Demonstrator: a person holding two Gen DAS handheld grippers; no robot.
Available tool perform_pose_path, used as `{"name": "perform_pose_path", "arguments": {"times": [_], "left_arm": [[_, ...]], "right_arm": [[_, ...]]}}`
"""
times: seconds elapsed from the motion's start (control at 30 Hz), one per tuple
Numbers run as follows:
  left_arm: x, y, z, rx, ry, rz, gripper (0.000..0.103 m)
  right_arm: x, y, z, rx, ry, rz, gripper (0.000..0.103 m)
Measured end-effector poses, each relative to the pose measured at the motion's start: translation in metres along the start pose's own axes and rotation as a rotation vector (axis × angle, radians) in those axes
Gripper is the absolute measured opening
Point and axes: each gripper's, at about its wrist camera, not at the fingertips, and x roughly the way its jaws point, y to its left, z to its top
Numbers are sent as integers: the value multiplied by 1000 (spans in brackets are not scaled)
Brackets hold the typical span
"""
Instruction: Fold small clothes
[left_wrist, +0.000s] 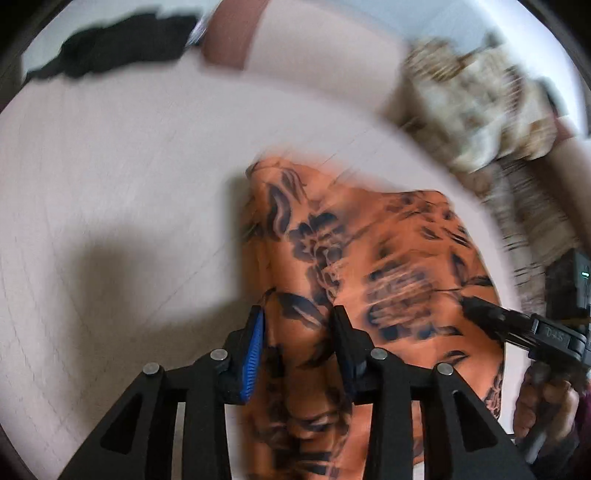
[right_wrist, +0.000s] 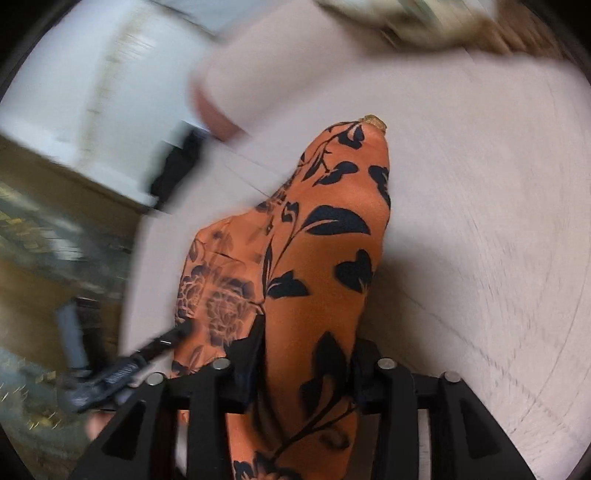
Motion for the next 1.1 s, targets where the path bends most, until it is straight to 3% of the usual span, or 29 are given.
{"name": "perform_pose_path", "arguments": {"times": [0.1,0.23,0.33,0.4,0.47,0.53,0.57,0.67,0.8,0.87,0.93,1.0,1.03,1.1], "left_arm": [[-26,16,-17,3,-57,12,56],[-76,18,-32,96,-157,38,56],[-93,14,-44,113,-182,34,57],[-94,11,-59,122,-196,33,62],[-77,15,-68,126,-155,46,66],[-44,24,-73,113,-58,98,69],[-37,27,-74,92,-36,86,70],[-52,25,-76,76,-74,88,70],[-70,16,-77,116,-109,119,70],[-75,16,-78,93,-113,115,70],[-81,16,-78,91,-120,121,70],[-83,14,-79,100,-124,132,70],[-86,14,-80,102,-125,140,70],[-93,15,-80,104,-136,156,71]], "right_arm": [[-9,-6,-12,29,-75,48,57],[-44,2,-19,2,-184,-3,58],[-74,21,-24,-17,-275,75,58],[-86,32,-34,-60,-311,84,59],[-73,49,-41,-110,-277,103,69],[-44,44,-47,-119,-141,111,73],[-28,36,-49,-89,-92,88,73],[-41,34,-50,-25,-142,116,72],[-58,65,-40,-159,-190,60,73],[-56,67,-29,-144,-191,62,73],[-42,60,-16,-135,-188,38,82],[-15,41,-2,-61,-121,-33,83],[-7,32,2,-14,-100,-26,83],[-21,40,0,-10,-148,-1,83]]}}
